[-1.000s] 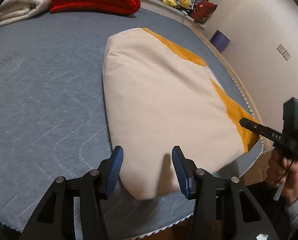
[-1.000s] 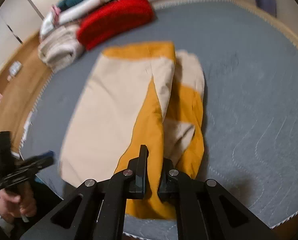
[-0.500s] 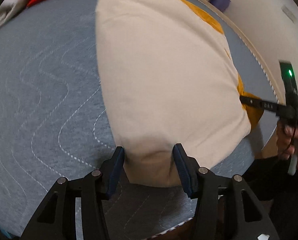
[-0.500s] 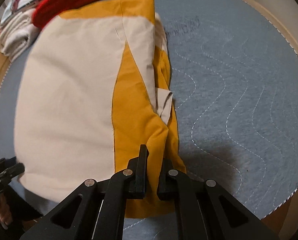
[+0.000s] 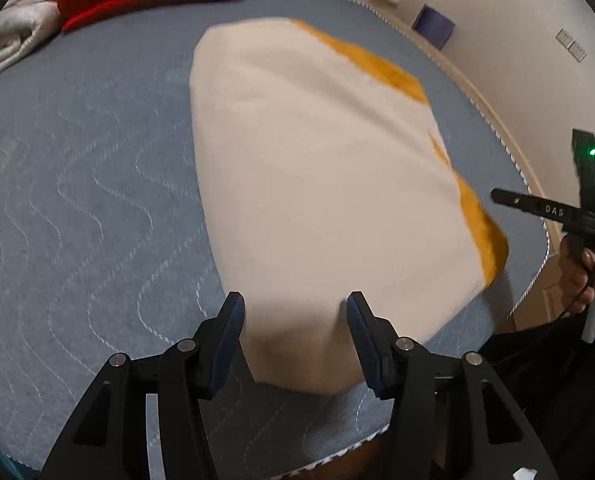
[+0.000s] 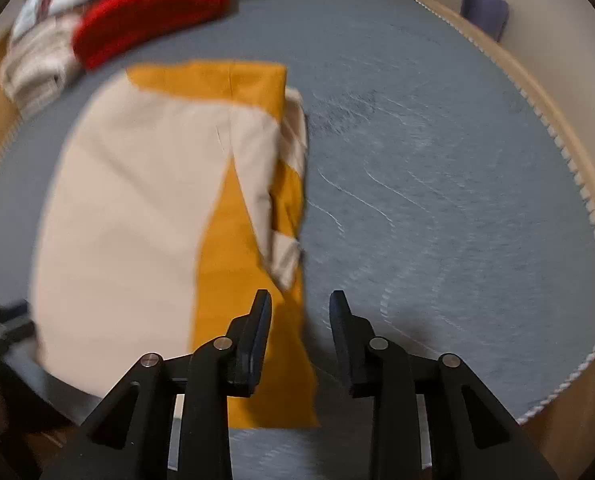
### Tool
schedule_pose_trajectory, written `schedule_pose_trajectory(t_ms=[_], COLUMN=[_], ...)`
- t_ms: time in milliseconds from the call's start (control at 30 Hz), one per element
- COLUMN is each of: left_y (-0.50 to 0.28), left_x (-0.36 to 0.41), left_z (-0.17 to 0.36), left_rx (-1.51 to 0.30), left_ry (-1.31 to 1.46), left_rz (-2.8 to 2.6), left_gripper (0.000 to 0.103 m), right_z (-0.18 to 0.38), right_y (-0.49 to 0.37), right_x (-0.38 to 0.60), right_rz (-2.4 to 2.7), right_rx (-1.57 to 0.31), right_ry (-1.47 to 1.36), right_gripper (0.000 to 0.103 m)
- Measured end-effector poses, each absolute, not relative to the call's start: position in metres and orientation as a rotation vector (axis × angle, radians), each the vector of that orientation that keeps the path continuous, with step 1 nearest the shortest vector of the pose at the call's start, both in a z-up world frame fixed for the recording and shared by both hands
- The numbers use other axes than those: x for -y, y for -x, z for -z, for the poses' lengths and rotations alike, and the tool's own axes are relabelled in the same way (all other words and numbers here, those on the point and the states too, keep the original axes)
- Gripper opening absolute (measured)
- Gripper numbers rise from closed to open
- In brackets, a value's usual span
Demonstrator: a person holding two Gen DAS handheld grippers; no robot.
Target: Fold large clothes
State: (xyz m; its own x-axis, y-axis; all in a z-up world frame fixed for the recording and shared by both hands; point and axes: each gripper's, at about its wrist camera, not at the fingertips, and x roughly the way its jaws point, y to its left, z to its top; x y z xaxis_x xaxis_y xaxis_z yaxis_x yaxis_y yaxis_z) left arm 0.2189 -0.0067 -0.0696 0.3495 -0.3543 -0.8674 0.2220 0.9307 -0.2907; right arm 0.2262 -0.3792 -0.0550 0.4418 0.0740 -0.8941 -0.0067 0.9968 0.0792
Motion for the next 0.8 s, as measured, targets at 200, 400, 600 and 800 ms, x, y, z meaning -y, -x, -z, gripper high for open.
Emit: schedule_pose_trajectory(t_ms=[200, 400, 600, 800], left_y=[-0.236, -0.253, -0.286, -0.353], left_x=[-0.003, 0.017, 0.016, 0.013], left_z=[0.067, 0.075, 0.082, 0.089], left_rx=[-1.11, -1.092, -1.057, -1.024], left_ry=[0.145, 0.039, 0.029, 0.053], left_rz=[0.338, 0.356, 0.327, 0.27], left_gripper=[0.047, 0.044, 0.045, 0.045], right_z=[0.063, 0.072, 0.093, 0.102], right_y=[-0.248, -0.303, -0.36, -0.394], right_x=[0.374, 0.385, 0.394, 0.385], right_rz=[-0.178, -0.167, -0.133, -0.141], right_rx=[-1.072, -1.024, -1.037, -1.032], right_ry=[-0.206, -0.326, -0.435, -0.424], right_gripper=[0.038, 0.038, 0.038, 0.023])
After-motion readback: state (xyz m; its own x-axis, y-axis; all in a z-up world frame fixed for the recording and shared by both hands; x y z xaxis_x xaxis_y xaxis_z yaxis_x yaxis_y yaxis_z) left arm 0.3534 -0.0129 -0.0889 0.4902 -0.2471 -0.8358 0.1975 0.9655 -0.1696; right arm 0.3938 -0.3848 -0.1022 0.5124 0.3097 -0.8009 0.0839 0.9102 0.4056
